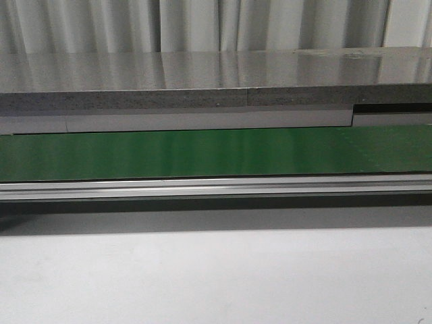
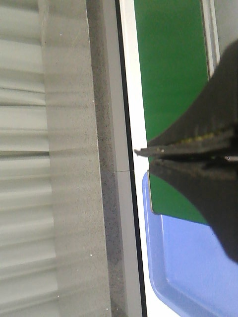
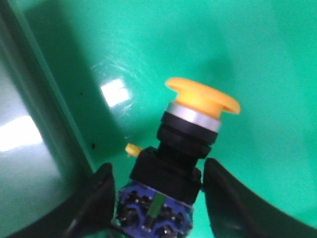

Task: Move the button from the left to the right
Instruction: 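Lower the button into the green tray and open the right gripper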

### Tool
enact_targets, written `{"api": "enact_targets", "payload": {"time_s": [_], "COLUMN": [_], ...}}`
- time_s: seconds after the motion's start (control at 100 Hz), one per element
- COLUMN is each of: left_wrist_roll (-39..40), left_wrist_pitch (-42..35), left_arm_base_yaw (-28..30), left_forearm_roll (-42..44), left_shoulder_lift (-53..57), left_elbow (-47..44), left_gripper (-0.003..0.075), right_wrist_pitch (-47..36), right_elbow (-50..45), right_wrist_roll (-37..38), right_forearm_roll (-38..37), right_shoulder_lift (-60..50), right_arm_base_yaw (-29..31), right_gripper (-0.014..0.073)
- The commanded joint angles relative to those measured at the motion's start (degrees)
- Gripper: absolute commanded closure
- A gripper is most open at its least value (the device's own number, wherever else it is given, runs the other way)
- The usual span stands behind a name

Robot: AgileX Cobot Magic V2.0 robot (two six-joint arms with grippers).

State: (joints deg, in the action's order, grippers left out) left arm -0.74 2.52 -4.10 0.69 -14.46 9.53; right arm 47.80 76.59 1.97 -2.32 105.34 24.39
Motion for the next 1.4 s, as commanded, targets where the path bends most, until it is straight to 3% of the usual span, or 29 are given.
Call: {"api": "enact_targets", "payload": {"time_s": [0.0, 0.14, 0.52, 0.8, 0.99, 1.39], "left_wrist_roll": [-0.1, -0.1, -0.1, -0.1, -0.1, -0.1], "left_wrist_pitch": [-4.8, -4.8, -4.8, -4.8, -4.8, -4.8], "left_arm_base_yaw": [-0.4, -0.4, -0.4, -0.4, -0.4, -0.4], "left_forearm_roll": [-0.3, -0.3, -0.3, -0.3, -0.3, -0.3], "left_shoulder_lift": [-0.3, -0.3, -0.3, -0.3, -0.3, -0.3], "left_elbow": [1.5, 1.5, 1.5, 1.5, 1.5, 1.5], "left_gripper": [0.0741, 0.0741, 0.0741, 0.0741, 0.0741, 0.0741], "right_wrist_pitch": [-2.2, -2.6, -4.6, -12.2, -21.8, -45.8], "right_elbow": [1.7, 1.7, 1.7, -0.5, -9.1, -37.9], "right_wrist_roll": [-0.7, -0.7, -0.4, -1.1, -1.4, -1.4], "right_forearm_roll": [-0.2, -0.2, 3.3, 3.7, 3.7, 3.7], "right_shoulder_lift": [-2.6, -2.6, -6.4, -16.0, -25.9, -51.4], "right_arm_base_yaw": [0.3, 0.3, -0.6, -8.3, -13.5, -20.2], "right_gripper": [0.0105, -0.0003, 0.0001, 0.0001, 0.0001, 0.0001]}}
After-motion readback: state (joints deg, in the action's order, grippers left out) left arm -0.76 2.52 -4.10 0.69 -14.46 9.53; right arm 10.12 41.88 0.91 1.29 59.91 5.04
